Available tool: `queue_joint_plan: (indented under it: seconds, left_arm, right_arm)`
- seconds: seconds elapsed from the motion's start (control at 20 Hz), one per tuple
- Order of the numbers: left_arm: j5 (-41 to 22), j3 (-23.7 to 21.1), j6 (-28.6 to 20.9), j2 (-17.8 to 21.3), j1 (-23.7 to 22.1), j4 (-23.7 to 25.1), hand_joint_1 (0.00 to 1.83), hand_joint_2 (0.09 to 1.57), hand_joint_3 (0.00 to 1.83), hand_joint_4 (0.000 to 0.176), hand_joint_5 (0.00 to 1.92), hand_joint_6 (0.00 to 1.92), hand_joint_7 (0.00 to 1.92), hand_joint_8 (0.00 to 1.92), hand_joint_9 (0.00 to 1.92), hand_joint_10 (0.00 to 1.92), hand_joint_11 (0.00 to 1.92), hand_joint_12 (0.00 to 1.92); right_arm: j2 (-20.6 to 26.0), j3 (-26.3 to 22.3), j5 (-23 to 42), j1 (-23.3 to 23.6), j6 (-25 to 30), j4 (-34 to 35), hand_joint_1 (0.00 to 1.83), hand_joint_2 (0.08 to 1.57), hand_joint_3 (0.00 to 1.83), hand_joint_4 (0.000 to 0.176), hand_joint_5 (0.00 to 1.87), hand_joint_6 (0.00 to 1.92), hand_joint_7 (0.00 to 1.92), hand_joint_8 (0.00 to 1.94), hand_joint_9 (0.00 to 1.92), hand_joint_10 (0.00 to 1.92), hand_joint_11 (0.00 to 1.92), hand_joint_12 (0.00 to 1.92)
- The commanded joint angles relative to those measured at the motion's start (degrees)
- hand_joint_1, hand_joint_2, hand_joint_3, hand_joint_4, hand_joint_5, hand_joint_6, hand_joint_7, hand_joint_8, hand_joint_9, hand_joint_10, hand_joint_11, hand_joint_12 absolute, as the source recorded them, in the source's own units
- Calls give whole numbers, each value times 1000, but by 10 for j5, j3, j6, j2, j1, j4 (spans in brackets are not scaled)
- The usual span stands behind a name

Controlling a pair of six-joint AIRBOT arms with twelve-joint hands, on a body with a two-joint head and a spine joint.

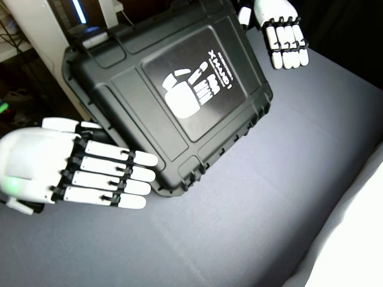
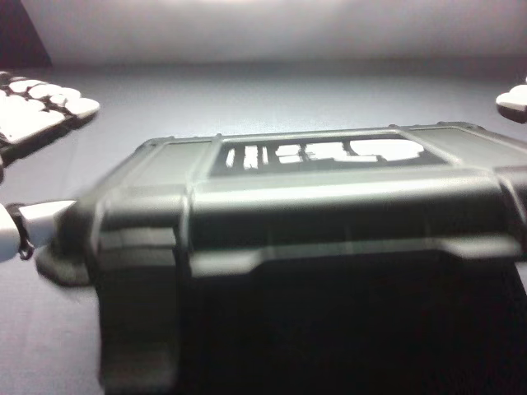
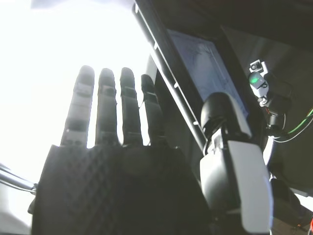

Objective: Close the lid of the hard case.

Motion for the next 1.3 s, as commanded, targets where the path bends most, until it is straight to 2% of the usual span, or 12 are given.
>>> queue_joint_plan:
  seconds: [0.0, 0.2, 0.5, 0.6, 0.65, 0.95, 1.0, 1.05, 1.1, 1.15, 1.2, 1.25]
  left_arm:
    - [-85, -1, -3, 5, 0, -11, 0, 1319, 8, 0, 88, 1, 60, 0, 64, 4, 88, 103]
    - [-114, -12, -3, 5, 53, -53, 0, 1376, 0, 0, 113, 0, 93, 3, 98, 9, 11, 305]
    - [-175, -11, -3, -5, 92, -103, 50, 1362, 0, 0, 91, 0, 95, 8, 87, 6, 0, 220]
    - [-208, -4, -4, -22, 75, -105, 1, 1329, 0, 0, 107, 5, 97, 7, 69, 9, 0, 156]
    - [-222, 0, -4, -32, 59, -104, 0, 1349, 4, 0, 89, 3, 67, 5, 23, 5, 0, 30]
    - [-263, 18, -16, -78, -24, -65, 102, 1281, 0, 0, 31, 1, 0, 0, 0, 0, 0, 0]
    - [-278, 21, -24, -84, -27, -62, 115, 1268, 0, 0, 44, 5, 0, 0, 0, 0, 0, 0]
    - [-298, 22, -33, -90, -29, -60, 219, 1321, 2, 37, 134, 12, 99, 10, 45, 5, 8, 5]
    - [-315, 22, -40, -92, -29, -59, 219, 1321, 2, 37, 134, 12, 99, 10, 45, 5, 8, 5]
    - [-333, 25, -56, -92, -27, -58, 247, 1315, 0, 82, 134, 5, 115, 9, 81, 14, 34, 20]
    - [-335, 29, -71, -93, -28, -56, 437, 1278, 26, 157, 192, 16, 126, 9, 147, 22, 6, 360]
    - [-335, 29, -70, -92, -33, -49, 630, 1232, 7, 172, 325, 23, 294, 5, 312, 41, 0, 844]
  right_arm:
    - [6, 0, 74, 2, 4, 31, 226, 1318, 2, 0, 180, 0, 172, 0, 110, 0, 73, 27]
    - [12, -6, 77, -32, 4, 55, 212, 1323, 1, 0, 164, 0, 169, 2, 116, 4, 104, 39]
    - [12, 3, 92, -42, 4, 73, 244, 1305, 0, 5, 186, 7, 192, 8, 130, 6, 76, 23]
    - [7, 5, 121, -40, 2, 73, 277, 1262, 0, 31, 224, 13, 215, 7, 142, 2, 103, 35]
    - [1, 5, 146, -37, 1, 73, 329, 1262, 0, 4, 244, 15, 237, 11, 151, 5, 99, 34]
    - [-17, -9, 287, -29, 2, 84, 615, 1315, 0, 0, 249, 2, 260, 3, 236, 3, 229, 83]
    - [-23, -10, 311, -26, 1, 84, 454, 1339, 10, 0, 237, 1, 305, 15, 267, 11, 245, 90]
    - [-27, -11, 335, -22, -4, 83, 545, 1305, 0, 0, 301, 9, 385, 3, 337, 4, 282, 127]
    - [-27, -15, 336, -14, -8, 79, 545, 1305, 0, 0, 301, 9, 385, 3, 337, 4, 282, 127]
    - [-27, -16, 336, -5, -14, 67, 460, 1311, 3, 0, 335, 14, 388, 1, 359, 8, 306, 141]
    - [-24, -18, 336, -2, -16, 61, 461, 1309, 2, 0, 319, 3, 310, 0, 320, 1, 284, 135]
    - [-22, -21, 336, 0, -16, 60, 577, 1288, 0, 0, 296, 3, 211, 2, 230, 1, 225, 115]
